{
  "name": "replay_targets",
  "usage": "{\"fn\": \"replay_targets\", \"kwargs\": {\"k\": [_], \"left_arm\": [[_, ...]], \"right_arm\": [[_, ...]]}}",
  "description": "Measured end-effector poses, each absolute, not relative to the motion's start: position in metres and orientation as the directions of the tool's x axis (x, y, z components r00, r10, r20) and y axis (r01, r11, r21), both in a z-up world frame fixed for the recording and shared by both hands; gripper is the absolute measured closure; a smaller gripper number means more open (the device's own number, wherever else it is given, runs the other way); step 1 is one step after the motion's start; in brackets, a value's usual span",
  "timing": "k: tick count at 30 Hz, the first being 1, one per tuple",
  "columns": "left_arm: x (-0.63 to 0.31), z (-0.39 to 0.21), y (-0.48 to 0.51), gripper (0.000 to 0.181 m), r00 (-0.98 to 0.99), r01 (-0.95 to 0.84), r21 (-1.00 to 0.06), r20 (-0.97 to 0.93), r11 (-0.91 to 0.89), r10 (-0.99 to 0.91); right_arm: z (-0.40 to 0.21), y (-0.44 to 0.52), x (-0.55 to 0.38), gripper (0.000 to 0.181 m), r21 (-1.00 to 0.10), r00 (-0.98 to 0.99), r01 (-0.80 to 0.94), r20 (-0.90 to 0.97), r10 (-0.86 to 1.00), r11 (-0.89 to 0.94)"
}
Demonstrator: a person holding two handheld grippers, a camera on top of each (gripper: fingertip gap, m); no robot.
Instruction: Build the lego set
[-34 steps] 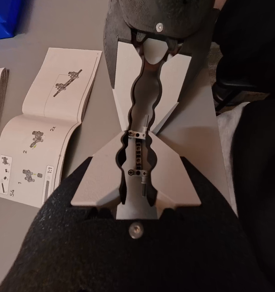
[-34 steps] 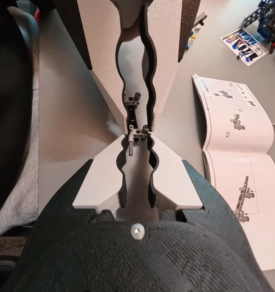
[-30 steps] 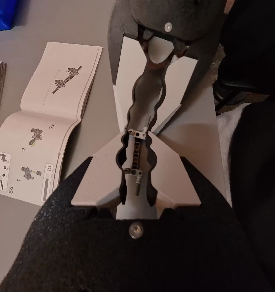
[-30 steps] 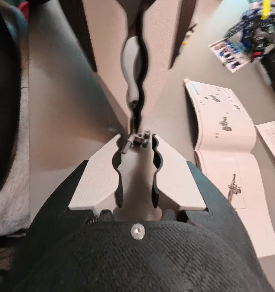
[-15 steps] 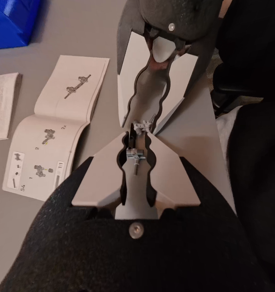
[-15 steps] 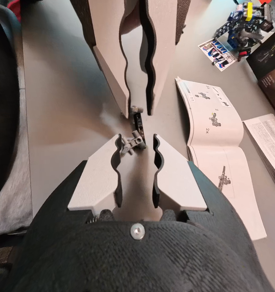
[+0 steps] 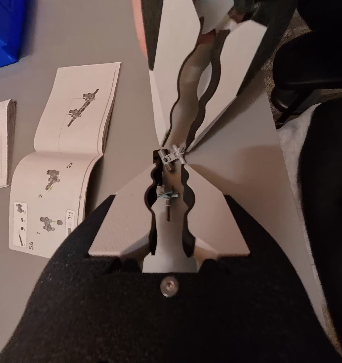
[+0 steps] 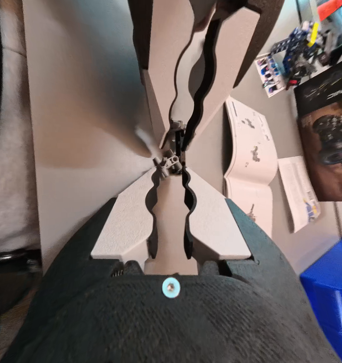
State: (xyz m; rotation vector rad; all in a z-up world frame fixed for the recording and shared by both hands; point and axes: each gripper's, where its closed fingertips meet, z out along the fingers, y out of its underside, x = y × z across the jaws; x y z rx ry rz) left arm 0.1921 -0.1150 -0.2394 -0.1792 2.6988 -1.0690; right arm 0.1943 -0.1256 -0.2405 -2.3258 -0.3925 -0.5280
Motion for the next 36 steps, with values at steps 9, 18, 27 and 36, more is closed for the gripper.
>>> {"fn": "replay_targets", "kwargs": {"k": [9, 18, 27, 36], "left_arm": [[0.191, -0.239, -0.115, 0.163, -0.965, -0.071, -0.699, -0.134, 0.712, -0.227], [0.200, -0.209, -0.124, 0.153, -0.919, -0.064, -0.820, -0.174, 0.569, -0.354], [0.208, -0.191, -0.136, 0.146, -0.814, 0.007, -0.852, -0.309, 0.523, -0.491], [0.217, -0.180, -0.134, 0.141, -0.696, 0.016, -0.859, -0.377, 0.512, -0.611]], "right_arm": [[-0.238, -0.112, 0.183, 0.176, -0.658, 0.897, 0.409, 0.418, 0.145, -0.633], [-0.195, -0.124, 0.206, 0.180, -0.927, 0.970, 0.070, 0.148, -0.191, -0.367], [-0.165, -0.129, 0.224, 0.180, -0.952, 0.915, -0.293, -0.252, -0.316, -0.090], [-0.153, -0.125, 0.227, 0.180, -0.907, 0.850, -0.420, -0.407, -0.336, 0.034]]}}
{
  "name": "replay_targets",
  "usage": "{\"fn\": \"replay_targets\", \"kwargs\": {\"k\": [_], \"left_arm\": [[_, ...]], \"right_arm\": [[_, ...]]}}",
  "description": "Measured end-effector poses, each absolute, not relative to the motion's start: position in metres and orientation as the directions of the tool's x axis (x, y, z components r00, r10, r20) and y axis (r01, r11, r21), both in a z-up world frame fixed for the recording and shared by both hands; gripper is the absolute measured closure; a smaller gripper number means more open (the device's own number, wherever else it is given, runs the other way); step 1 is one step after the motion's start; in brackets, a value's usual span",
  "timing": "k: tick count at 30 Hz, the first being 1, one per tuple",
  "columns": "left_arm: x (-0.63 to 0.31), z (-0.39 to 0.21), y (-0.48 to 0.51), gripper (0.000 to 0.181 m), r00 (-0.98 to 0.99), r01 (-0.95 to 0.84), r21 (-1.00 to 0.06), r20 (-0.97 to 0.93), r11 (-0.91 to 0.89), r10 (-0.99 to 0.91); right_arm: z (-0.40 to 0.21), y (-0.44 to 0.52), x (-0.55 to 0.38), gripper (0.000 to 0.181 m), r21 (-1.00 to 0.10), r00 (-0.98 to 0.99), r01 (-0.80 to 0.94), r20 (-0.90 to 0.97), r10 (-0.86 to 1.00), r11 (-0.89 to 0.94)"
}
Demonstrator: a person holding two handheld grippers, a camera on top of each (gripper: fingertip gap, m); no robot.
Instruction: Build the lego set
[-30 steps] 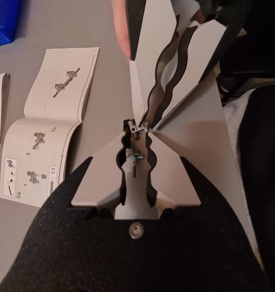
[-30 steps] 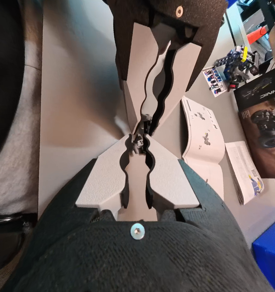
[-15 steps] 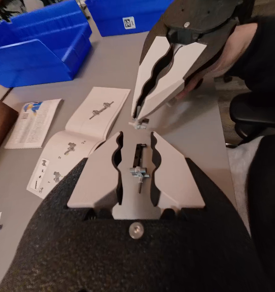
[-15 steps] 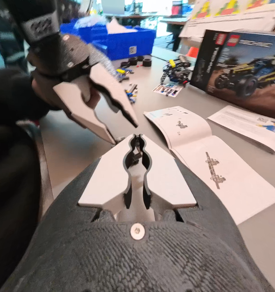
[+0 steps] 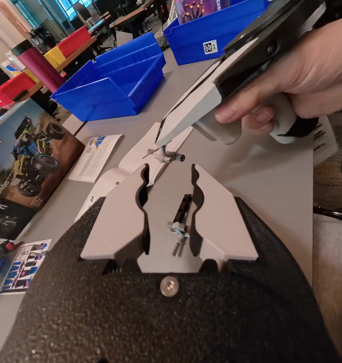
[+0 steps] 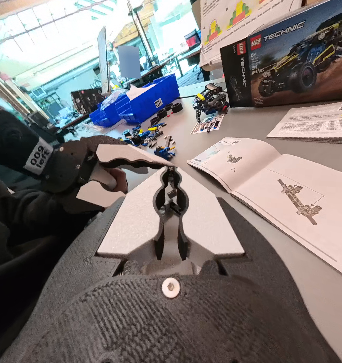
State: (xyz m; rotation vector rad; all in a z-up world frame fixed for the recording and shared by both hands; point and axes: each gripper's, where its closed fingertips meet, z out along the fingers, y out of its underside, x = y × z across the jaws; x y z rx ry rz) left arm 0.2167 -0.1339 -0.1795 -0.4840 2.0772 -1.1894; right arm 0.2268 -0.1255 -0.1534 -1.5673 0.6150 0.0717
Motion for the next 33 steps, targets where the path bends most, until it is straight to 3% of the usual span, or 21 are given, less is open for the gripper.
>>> {"fn": "replay_targets", "kwargs": {"k": [3, 7, 12, 21, 23, 29, 33], "left_arm": [[0.218, -0.159, -0.126, 0.144, -0.533, 0.188, -0.786, -0.585, 0.589, -0.611], [0.205, -0.145, -0.135, 0.167, -0.299, 0.414, -0.517, -0.854, 0.749, -0.425], [0.209, -0.165, -0.144, 0.155, -0.331, 0.424, -0.438, -0.889, 0.792, -0.315], [0.216, -0.156, -0.142, 0.164, -0.166, 0.489, -0.259, -0.965, 0.833, -0.202], [0.214, -0.157, -0.142, 0.165, -0.197, 0.497, -0.292, -0.955, 0.817, -0.221], [0.203, -0.137, -0.135, 0.163, -0.336, 0.541, -0.519, -0.855, 0.662, -0.396], [0.195, -0.137, -0.134, 0.159, -0.534, 0.544, -0.612, -0.780, 0.574, -0.326]], "right_arm": [[-0.147, -0.126, 0.230, 0.180, -0.881, 0.820, -0.461, -0.469, -0.329, 0.107], [-0.135, -0.128, 0.234, 0.180, -0.826, 0.779, -0.517, -0.563, -0.278, 0.225], [-0.131, -0.129, 0.233, 0.179, -0.795, 0.759, -0.545, -0.603, -0.246, 0.266], [-0.126, -0.128, 0.230, 0.180, -0.774, 0.754, -0.565, -0.625, -0.203, 0.286], [-0.128, -0.129, 0.231, 0.179, -0.778, 0.754, -0.561, -0.621, -0.215, 0.283], [-0.131, -0.128, 0.229, 0.180, -0.792, 0.766, -0.558, -0.607, -0.213, 0.250], [-0.133, -0.126, 0.223, 0.179, -0.834, 0.812, -0.519, -0.549, -0.197, 0.188]]}}
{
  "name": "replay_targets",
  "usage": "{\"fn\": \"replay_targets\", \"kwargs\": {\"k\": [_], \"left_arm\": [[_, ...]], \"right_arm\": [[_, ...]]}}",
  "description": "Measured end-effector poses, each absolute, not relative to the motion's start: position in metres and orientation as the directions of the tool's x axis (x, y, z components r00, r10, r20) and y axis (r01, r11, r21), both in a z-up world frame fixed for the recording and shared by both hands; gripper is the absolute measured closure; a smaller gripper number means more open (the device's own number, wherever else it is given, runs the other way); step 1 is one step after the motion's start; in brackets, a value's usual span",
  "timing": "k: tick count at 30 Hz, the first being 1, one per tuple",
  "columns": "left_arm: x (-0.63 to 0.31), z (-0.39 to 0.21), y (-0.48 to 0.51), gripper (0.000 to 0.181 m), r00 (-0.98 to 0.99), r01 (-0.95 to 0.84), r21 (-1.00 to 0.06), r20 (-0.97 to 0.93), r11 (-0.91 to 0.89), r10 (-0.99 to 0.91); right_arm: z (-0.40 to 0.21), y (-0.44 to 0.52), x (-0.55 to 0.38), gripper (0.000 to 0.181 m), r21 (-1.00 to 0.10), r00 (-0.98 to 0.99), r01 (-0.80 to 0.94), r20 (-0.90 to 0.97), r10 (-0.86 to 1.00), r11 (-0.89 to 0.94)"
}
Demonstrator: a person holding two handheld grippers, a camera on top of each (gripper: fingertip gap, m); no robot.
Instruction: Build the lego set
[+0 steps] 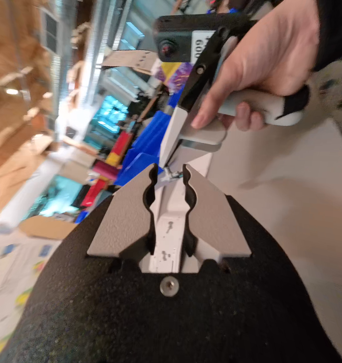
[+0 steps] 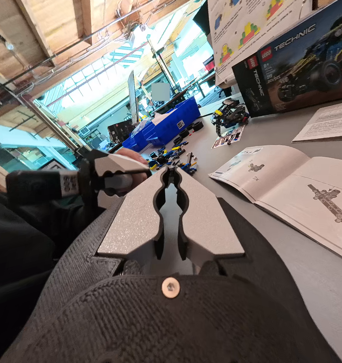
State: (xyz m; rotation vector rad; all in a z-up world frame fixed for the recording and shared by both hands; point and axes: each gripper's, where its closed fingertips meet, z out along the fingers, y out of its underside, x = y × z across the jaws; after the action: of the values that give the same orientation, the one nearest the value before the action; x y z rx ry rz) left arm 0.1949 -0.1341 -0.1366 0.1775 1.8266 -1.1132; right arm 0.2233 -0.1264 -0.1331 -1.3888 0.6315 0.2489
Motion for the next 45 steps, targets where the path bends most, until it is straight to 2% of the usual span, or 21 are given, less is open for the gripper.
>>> {"fn": "replay_targets", "kwargs": {"k": [3, 8, 12, 15, 17, 20, 23, 25, 28, 34, 38, 42, 45], "left_arm": [[0.195, -0.148, -0.128, 0.158, -0.688, 0.486, -0.668, -0.690, 0.564, -0.225], [0.203, -0.158, -0.121, 0.155, -0.700, 0.506, -0.581, -0.708, 0.638, -0.090], [0.197, -0.170, -0.129, 0.157, -0.727, 0.519, -0.562, -0.686, 0.644, -0.013], [0.201, -0.171, -0.130, 0.173, -0.713, 0.511, -0.558, -0.700, 0.654, -0.040], [0.200, -0.171, -0.131, 0.174, -0.738, 0.482, -0.597, -0.671, 0.642, -0.071], [0.195, -0.167, -0.137, 0.179, -0.804, 0.424, -0.703, -0.582, 0.571, -0.121], [0.193, -0.164, -0.140, 0.179, -0.899, 0.273, -0.830, -0.400, 0.485, -0.177], [0.191, -0.161, -0.143, 0.179, -0.925, 0.227, -0.869, -0.333, 0.440, -0.180], [0.188, -0.161, -0.146, 0.178, -0.949, 0.183, -0.890, -0.271, 0.416, -0.162], [0.185, -0.151, -0.148, 0.178, -0.981, 0.074, -0.949, -0.125, 0.306, -0.149], [0.195, -0.148, -0.142, 0.180, -0.973, 0.025, -0.959, -0.089, 0.284, -0.215], [0.210, -0.149, -0.132, 0.180, -0.948, -0.016, -0.957, -0.077, 0.289, -0.309], [0.214, -0.148, -0.132, 0.180, -0.944, -0.060, -0.961, -0.034, 0.270, -0.329]], "right_arm": [[-0.134, -0.125, 0.216, 0.180, -0.850, 0.836, -0.506, -0.525, -0.158, 0.145], [-0.139, -0.121, 0.203, 0.180, -0.866, 0.860, -0.496, -0.500, -0.104, 0.063], [-0.140, -0.117, 0.197, 0.179, -0.869, 0.865, -0.494, -0.496, -0.079, 0.041], [-0.143, -0.117, 0.198, 0.179, -0.868, 0.864, -0.496, -0.497, -0.085, 0.035], [-0.143, -0.119, 0.202, 0.178, -0.863, 0.858, -0.503, -0.506, -0.089, 0.051], [-0.140, -0.123, 0.204, 0.174, -0.863, 0.860, -0.498, -0.504, -0.074, 0.086], [-0.138, -0.124, 0.206, 0.171, -0.890, 0.884, -0.449, -0.456, -0.103, 0.083], [-0.135, -0.125, 0.205, 0.170, -0.906, 0.900, -0.415, -0.422, -0.109, 0.081], [-0.135, -0.127, 0.203, 0.170, -0.919, 0.914, -0.386, -0.392, -0.105, 0.077], [-0.127, -0.130, 0.205, 0.170, -0.876, 0.883, -0.456, -0.467, -0.046, 0.159], [-0.129, -0.145, 0.216, 0.167, -0.853, 0.857, -0.489, -0.509, -0.079, 0.183], [-0.126, -0.152, 0.213, 0.166, -0.895, 0.892, -0.419, -0.437, -0.113, 0.149], [-0.130, -0.144, 0.211, 0.166, -0.960, 0.941, -0.274, -0.281, -0.191, 0.062]]}}
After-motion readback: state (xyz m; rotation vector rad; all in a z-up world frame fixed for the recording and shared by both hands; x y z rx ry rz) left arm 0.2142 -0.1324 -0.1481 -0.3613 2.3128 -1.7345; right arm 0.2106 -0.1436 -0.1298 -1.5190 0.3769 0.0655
